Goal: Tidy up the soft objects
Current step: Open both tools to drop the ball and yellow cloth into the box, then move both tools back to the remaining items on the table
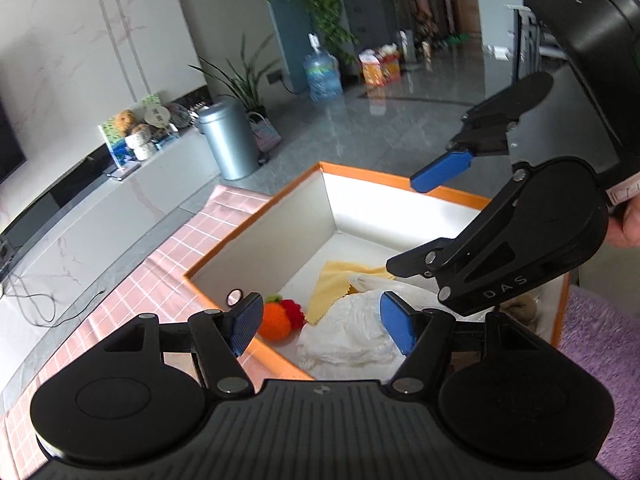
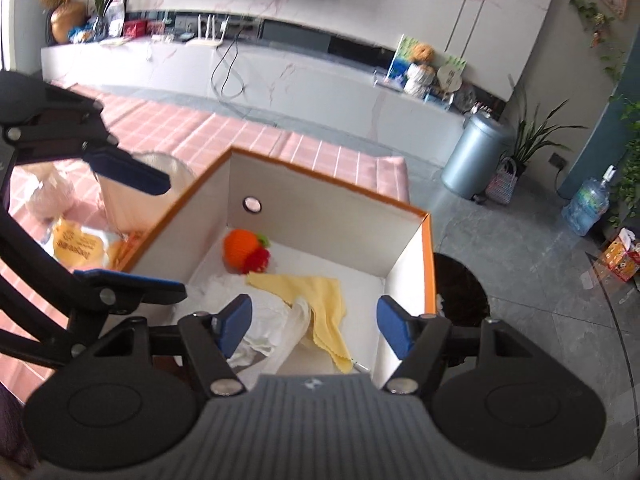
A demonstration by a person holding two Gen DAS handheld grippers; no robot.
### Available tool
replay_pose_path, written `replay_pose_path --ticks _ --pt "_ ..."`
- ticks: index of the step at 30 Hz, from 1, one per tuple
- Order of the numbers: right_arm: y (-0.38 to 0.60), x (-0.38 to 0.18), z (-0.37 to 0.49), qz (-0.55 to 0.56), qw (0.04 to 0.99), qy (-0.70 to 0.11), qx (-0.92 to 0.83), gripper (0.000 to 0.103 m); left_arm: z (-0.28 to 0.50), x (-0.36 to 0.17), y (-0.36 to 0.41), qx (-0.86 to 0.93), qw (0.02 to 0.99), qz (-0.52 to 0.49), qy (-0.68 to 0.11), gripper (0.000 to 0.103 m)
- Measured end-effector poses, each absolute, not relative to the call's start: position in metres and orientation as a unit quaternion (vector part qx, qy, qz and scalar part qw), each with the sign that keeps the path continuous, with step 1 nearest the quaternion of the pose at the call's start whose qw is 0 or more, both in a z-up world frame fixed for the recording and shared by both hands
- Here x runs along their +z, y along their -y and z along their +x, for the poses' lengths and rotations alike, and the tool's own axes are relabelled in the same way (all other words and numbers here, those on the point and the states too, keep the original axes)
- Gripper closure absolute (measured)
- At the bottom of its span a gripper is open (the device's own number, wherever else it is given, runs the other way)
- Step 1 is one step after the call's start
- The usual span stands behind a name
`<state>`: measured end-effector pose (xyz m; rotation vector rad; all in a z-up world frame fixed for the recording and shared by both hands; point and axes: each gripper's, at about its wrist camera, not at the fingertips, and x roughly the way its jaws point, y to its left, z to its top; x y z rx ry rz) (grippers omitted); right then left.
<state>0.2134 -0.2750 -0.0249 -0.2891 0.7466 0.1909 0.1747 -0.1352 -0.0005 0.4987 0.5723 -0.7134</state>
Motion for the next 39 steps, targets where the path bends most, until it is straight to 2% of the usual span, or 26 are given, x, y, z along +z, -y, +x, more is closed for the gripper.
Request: replay_pose_path --ticks 4,19,21,23,30,33,39 --pt "0.265 -0.013 0.188 -0.13 0.932 -0.329 0.079 0.025 0.16 0.007 0.115 -0.319 0.89 0.198 -0.259 0.025" --pt "0.199 -0.003 0.117 -0.064 0.968 -0.234 0.066 0.024 0.106 0.013 0.023 -0.222 0.944 0.044 -0.239 0.026" --pt "0.189 -0.005 0.112 -0.056 0.969 -0.23 0.072 0.024 0.1 0.009 0.009 -0.195 0.951 0.025 -0.24 0.026" --pt "0.181 -0.008 0.107 -0.043 0.97 -0.227 0.081 0.018 0.095 0.003 -0.004 -0.166 0.957 0.006 -0.239 0.026" --pt "0.14 -0.02 0.1 -0.031 0.964 -0.231 0.127 0.015 0.086 -0.011 -0.046 -0.095 0.962 -0.049 -0.253 0.027" --pt "0.121 -0.027 0.101 -0.037 0.959 -0.241 0.144 0.009 0.085 -0.016 -0.063 -0.08 0.96 -0.065 -0.262 0.028" --pt "0.093 -0.043 0.113 -0.056 0.953 -0.257 0.148 0.009 0.085 -0.032 -0.091 -0.06 0.954 -0.093 -0.28 0.028"
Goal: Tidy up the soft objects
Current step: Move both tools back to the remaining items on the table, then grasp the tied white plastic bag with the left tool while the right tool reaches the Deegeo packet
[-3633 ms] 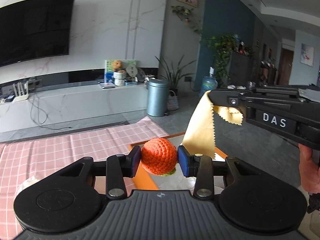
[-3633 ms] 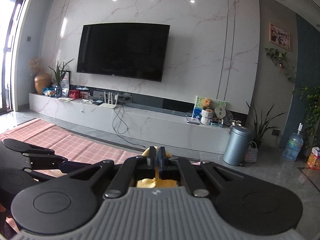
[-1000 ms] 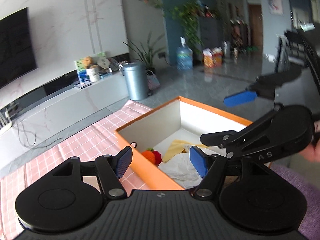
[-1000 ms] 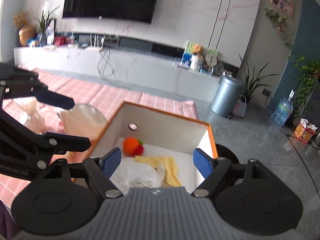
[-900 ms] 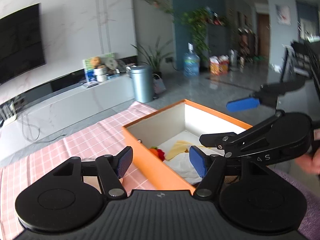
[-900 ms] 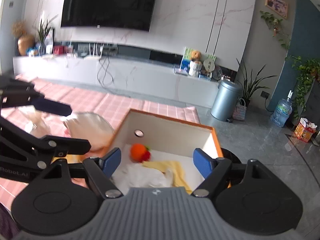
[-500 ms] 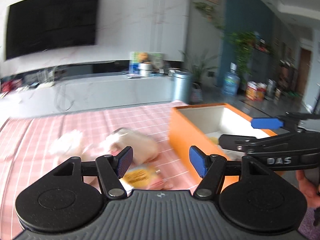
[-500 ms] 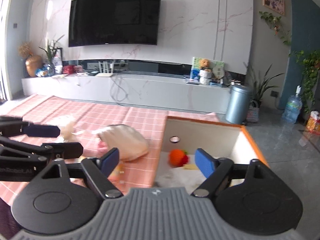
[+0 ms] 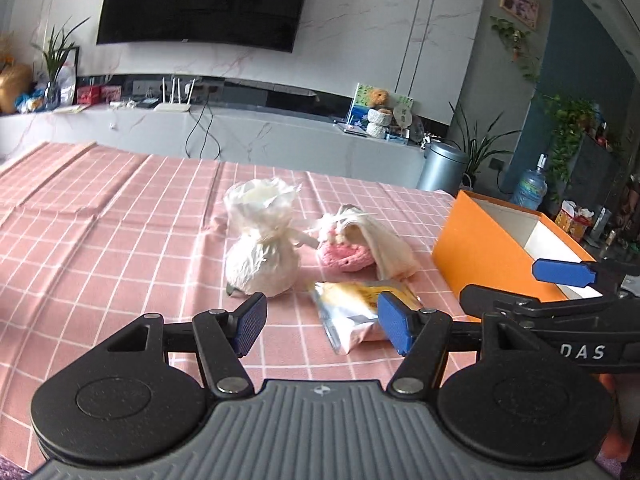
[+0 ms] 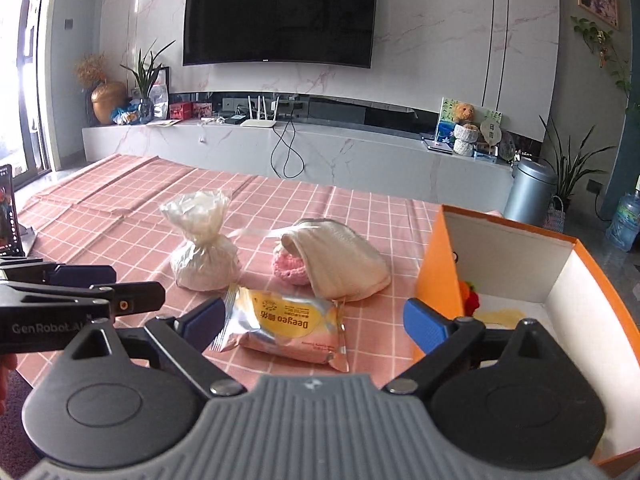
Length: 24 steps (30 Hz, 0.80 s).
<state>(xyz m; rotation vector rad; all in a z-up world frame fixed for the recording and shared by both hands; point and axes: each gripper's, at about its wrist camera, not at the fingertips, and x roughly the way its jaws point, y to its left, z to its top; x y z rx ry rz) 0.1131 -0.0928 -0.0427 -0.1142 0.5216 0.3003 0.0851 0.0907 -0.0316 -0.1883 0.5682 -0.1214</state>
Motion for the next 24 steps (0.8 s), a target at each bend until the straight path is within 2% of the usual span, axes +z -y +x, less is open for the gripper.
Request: replay_pose_path --ticks 7,17,22,24 --pt "0.07 -0.064 0.142 -0.072 0.939 -0.295 0.159 0.012 0.096 -0.053 -0.107 -0.051 0.943 -0.109 -0.31 0.036" --pt "0.059 -0.086 0.2 -0.051 0.919 -0.371 0.124 0.012 0.125 -0.065 -0.118 -0.032 0.935 -0.115 -0.334 0.035" --pt "0.054 -0.09 0.215 -0.038 0.915 -0.383 0.123 0.012 0.147 -0.061 -0.115 -0.025 0.941 -0.083 -0.326 0.034" --pt "0.047 -0.09 0.221 -0.05 0.917 -0.379 0.116 0.016 0.157 -0.058 -0.115 -0.022 0.943 -0.074 -0.323 0.034"
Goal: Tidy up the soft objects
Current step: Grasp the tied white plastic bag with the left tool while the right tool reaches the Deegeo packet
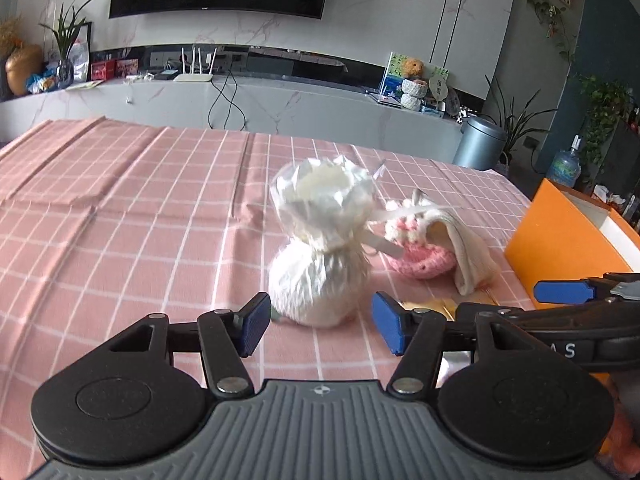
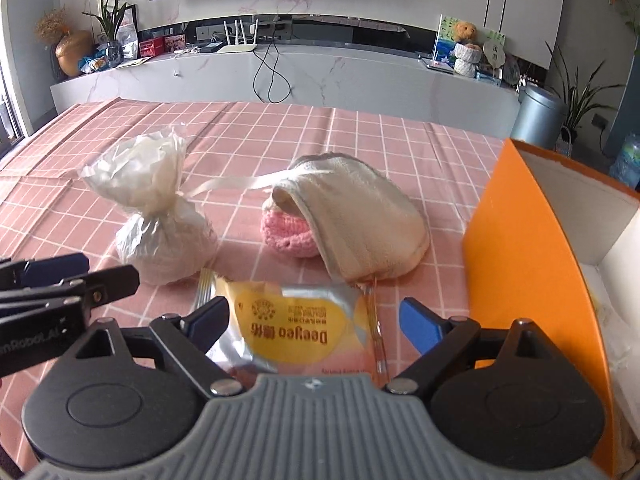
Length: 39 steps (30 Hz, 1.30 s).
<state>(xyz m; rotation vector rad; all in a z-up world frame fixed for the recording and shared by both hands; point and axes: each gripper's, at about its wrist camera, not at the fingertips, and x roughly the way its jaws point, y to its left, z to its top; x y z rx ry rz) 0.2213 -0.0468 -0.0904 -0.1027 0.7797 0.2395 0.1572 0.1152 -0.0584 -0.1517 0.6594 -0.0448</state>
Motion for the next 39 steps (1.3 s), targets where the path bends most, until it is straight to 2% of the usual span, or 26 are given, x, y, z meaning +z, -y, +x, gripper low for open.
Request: replay_pose_path --ticks 2,4,11,15,19,27,39 --pt "0.043 -0.089 0.228 -0.049 0.918 -0.377 0.113 0.021 0.167 -0.056 -0.115 -0.023 0.946 -0.067 -0.317 0.034" --pt "0.041 -0.088 0.235 -0.048 0.918 -0.377 0.11 0.021 0.179 -0.056 -0.115 -0.028 0.947 -0.055 -0.314 0.031" --pt "0.044 -0.091 0.245 -0.043 0.915 -0.387 0.106 0.022 0.205 -0.064 -0.109 -0.031 0.951 -0.04 -0.306 0.031" --pt "0.046 -0.093 0.244 -0.04 0.912 -0.392 0.11 0.022 0.209 -0.065 -0.107 -0.037 0.95 -0.035 -0.31 0.043" --pt "0.046 -0.095 0.243 -0.039 0.911 -0.395 0.111 0.022 0.209 -0.063 -0.106 -0.041 0.949 -0.032 -0.31 0.052" --pt "0.053 -0.095 0.237 -0.024 0.911 -0.398 0.103 0.022 0.193 -0.047 -0.104 -0.045 0.953 -0.019 -0.3 0.054" --pt "0.075 -0.098 0.202 0.075 0.898 -0.425 0.082 0.008 0.146 -0.045 -0.104 -0.048 0.945 -0.025 -0.322 0.054"
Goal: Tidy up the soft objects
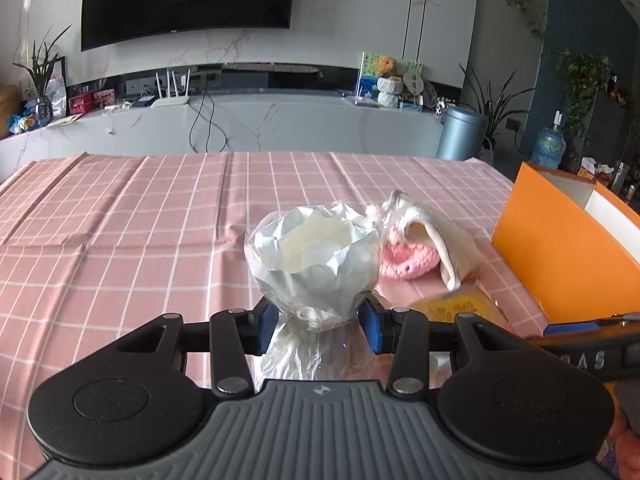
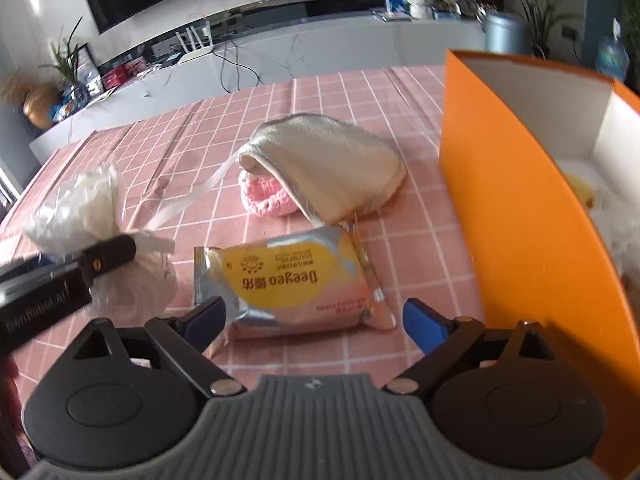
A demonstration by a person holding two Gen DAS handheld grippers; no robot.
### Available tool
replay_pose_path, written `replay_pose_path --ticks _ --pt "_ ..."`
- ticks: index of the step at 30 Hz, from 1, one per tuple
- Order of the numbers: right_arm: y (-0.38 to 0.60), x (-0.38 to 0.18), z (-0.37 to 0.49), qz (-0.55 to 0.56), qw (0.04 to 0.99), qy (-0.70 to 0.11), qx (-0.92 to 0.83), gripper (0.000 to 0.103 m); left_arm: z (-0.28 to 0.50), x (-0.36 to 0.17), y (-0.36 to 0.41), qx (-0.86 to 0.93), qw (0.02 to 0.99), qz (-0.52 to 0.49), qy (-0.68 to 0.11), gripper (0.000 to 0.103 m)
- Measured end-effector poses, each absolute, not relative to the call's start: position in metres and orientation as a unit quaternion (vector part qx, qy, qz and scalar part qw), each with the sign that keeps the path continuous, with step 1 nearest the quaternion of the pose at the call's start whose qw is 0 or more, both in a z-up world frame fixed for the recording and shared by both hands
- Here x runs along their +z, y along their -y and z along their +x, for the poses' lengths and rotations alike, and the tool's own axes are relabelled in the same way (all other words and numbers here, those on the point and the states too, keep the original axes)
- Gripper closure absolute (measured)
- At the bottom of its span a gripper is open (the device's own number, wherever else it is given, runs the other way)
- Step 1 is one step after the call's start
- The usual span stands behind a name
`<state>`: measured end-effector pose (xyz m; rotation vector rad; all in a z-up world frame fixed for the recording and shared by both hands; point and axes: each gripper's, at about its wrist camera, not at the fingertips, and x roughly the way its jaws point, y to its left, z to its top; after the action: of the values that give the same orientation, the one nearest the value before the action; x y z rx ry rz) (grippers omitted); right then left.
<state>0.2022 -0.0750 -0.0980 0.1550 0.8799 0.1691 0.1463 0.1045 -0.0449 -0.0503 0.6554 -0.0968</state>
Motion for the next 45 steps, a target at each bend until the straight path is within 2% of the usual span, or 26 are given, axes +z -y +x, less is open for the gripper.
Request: replay_pose_path --ticks 6,10,12,13,14,17,19,23,33,45 --pt "0.066 -0.108 0.202 0.12 0.881 -0.45 0.084 0.008 0.134 -0.05 -0.108 -0.028 0.941 -0.031 -0.335 0.054" --pt "0.053 -0.118 0.209 0.125 0.879 -0.456 0.068 0.019 0.132 -0.05 -0.111 -0.026 0.941 -0.035 -0.335 0.054" --pt "0.048 -0.119 0.208 0.117 0.884 -0.448 0.062 0.028 0.132 -0.051 -0.111 -0.028 0.941 -0.037 -0.335 0.054" --pt "0.045 -0.119 0.207 0.109 0.888 -0.444 0.059 0.039 0.132 -0.051 -0.111 -0.028 0.941 -0.037 -0.335 0.054" --pt "0.045 -0.119 0.206 0.105 0.89 -0.44 0.063 0.054 0.132 -0.051 -0.111 -0.029 0.941 -0.038 -0.335 0.054" --pt "0.048 -0.118 0.203 0.112 0.889 -0.436 0.083 0.081 0.13 -0.052 -0.109 -0.032 0.94 -0.04 -0.336 0.054" --pt "0.049 -0.117 0.201 0.109 0.889 -0.436 0.093 0.089 0.129 -0.052 -0.108 -0.036 0.94 -0.04 -0.337 0.054" --pt "0.054 -0.114 0.195 0.096 0.892 -0.431 0.098 0.097 0.126 -0.052 -0.105 -0.038 0.94 -0.038 -0.338 0.054" --pt "0.071 -0.096 0.168 0.055 0.903 -0.403 0.142 0.1 0.109 -0.044 -0.096 -0.036 0.936 -0.045 -0.347 0.054" --pt "0.087 -0.062 0.125 0.032 0.913 -0.356 0.198 0.103 0.08 -0.018 -0.07 -0.048 0.946 -0.021 -0.32 0.054"
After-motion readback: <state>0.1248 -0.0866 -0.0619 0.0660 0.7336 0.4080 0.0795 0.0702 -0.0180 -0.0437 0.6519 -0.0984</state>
